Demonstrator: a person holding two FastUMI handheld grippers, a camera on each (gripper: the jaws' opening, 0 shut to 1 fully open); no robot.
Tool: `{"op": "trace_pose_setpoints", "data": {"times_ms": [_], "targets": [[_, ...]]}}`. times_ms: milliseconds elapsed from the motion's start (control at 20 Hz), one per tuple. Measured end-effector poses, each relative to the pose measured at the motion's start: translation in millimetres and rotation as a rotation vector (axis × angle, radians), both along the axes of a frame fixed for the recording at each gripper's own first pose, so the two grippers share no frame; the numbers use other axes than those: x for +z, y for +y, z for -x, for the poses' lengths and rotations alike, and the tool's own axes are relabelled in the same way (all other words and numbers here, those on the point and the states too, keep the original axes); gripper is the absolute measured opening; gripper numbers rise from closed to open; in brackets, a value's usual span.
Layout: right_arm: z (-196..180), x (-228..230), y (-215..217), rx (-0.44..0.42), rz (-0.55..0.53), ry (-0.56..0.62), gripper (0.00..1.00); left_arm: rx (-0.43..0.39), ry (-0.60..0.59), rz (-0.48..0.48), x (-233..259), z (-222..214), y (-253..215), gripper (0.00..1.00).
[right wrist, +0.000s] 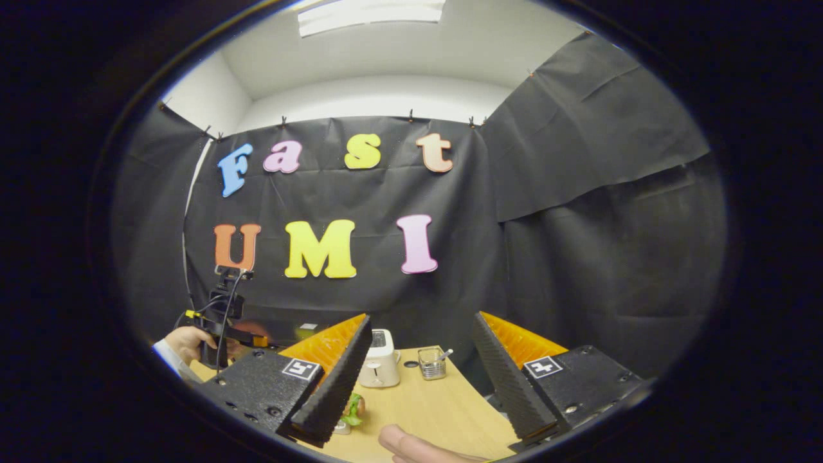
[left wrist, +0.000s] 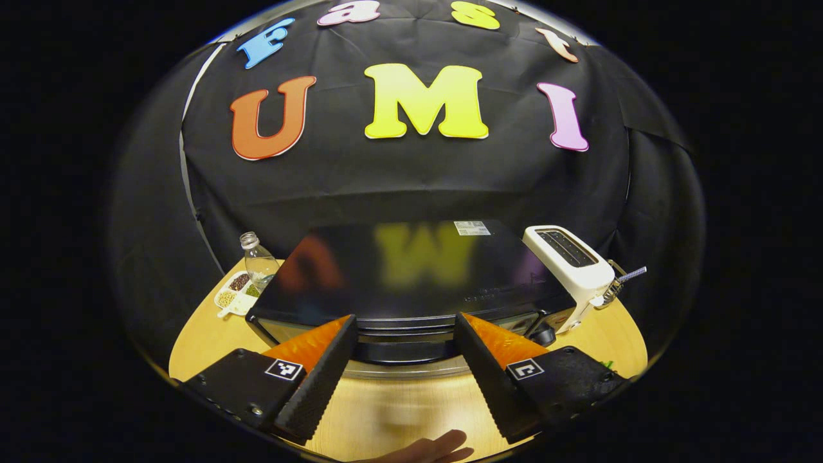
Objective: Open the electric oven with the left hand, put the food in, and close the electric oven.
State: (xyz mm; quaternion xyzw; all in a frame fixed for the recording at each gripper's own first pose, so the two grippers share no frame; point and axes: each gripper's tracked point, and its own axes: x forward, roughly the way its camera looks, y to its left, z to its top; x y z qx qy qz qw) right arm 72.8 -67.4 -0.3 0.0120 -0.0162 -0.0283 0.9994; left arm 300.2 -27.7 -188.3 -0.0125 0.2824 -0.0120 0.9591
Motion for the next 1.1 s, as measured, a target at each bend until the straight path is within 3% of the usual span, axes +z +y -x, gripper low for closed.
{"op": "trace_pose_setpoints", "data": {"times_ms": [450, 500, 650, 700, 750, 800, 850, 950, 1000, 1050, 1100], "targets": [[-7.3, -16.6, -3.3, -0.003, -0.001, 0.037, 0.89, -0.01, 0.022, -0.002, -6.4, 30.4, -1.3, 1.0], [-7.9, -16.5, -2.5, -0.002, -0.002, 0.039, 1.0, -0.012, 0.011, -0.005, -7.7, 38.7, -1.4, 1.0], [-7.8, -18.9, 0.0, 0.002, 0.004, 0.041, 1.0, -0.016, 0.018, -0.004, -14.9, 57.1, -1.8, 1.0], [-7.3, -18.9, 1.5, 0.005, 0.005, 0.039, 0.89, -0.017, 0.016, -0.005, -16.9, 64.1, -1.6, 1.0], [-7.0, -18.8, 2.7, 0.006, 0.008, 0.038, 1.0, -0.02, 0.014, -0.007, -19.7, 71.0, -1.5, 1.0], [-6.4, -18.8, 3.2, 0.008, 0.011, 0.037, 1.0, -0.02, 0.01, -0.005, -23.1, 76.6, -2.2, 1.0], [-5.8, -19.6, 3.9, 0.007, 0.013, 0.037, 0.89, -0.017, 0.01, 0.002, -27.0, 83.6, -2.4, 1.0], [-6.0, -19.8, 6.5, 0.011, 0.012, 0.037, 0.89, -0.016, 0.009, 0.004, -34.9, 96.0, -2.1, 0.99], [-5.7, -21.0, 8.1, 0.014, 0.013, 0.038, 1.0, -0.017, 0.012, -0.001, -39.4, 102.5, -1.8, 0.99], [-5.5, -23.1, 9.7, 0.016, 0.015, 0.039, 0.89, -0.019, 0.019, -0.004, -44.8, 109.6, -2.1, 0.98], [-5.7, -24.6, 10.7, 0.018, 0.017, 0.042, 0.89, -0.017, 0.019, -0.001, -50.7, 114.6, -2.3, 0.99]]}}
